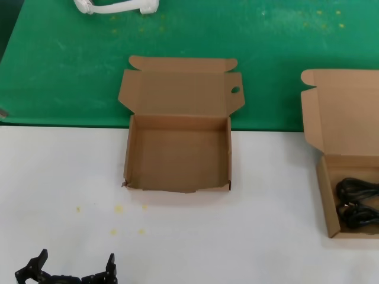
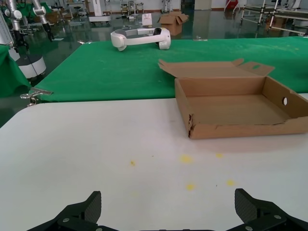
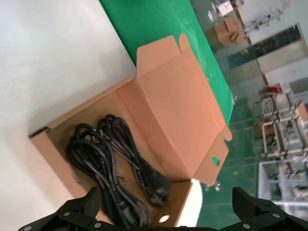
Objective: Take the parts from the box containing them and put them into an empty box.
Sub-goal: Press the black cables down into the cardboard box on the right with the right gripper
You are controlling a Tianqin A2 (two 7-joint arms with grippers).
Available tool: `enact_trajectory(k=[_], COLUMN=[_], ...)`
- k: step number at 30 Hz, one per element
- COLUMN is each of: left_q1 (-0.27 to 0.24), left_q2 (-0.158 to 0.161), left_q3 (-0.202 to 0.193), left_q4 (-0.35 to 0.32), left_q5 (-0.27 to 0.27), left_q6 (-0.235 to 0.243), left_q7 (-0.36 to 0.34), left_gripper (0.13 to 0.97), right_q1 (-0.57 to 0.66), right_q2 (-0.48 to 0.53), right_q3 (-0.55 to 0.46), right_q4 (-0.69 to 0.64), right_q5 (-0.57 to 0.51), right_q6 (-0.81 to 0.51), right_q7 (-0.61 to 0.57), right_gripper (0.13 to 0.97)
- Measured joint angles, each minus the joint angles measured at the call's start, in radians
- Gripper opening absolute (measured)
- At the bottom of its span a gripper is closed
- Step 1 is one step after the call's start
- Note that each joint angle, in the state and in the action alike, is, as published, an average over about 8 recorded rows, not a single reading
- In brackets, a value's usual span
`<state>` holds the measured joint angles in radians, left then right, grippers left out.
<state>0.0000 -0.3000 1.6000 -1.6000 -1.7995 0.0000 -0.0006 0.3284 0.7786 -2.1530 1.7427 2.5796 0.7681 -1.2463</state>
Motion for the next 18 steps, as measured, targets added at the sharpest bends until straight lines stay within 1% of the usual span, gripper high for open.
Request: enact_trajectory(k=[3, 6, 12, 18], left_q1=[0.0, 0.0, 0.0, 0.0], left_q2=[0.0, 0.0, 0.0, 0.0], left_q3=[0.0, 0.0, 0.0, 0.0], left_q4=[0.0, 0.0, 0.0, 0.0], left_q5=[0.0, 0.0, 0.0, 0.0], left_q6=[0.0, 0.0, 0.0, 0.0], left_q7=[0.0, 0.0, 0.0, 0.0], left_gripper=[0.966, 0.966, 0.966, 0.966], right_q1=[0.022, 0.028, 0.008, 0.003], right_q2=[-0.006, -0.019, -0.047, -0.053], right_q3=[-0.014, -0.015, 0.007, 0.013], right_q4=[-0.005, -0.012, -0.034, -0.04], right_q5=[-0.002, -0.012, -0.039, -0.046], right_q6=[0.018, 0.033, 0.035, 0.033], right_q7=[-0.048, -0.07, -0.047, -0.037], right_gripper=[0.966, 0.966, 0.966, 0.966])
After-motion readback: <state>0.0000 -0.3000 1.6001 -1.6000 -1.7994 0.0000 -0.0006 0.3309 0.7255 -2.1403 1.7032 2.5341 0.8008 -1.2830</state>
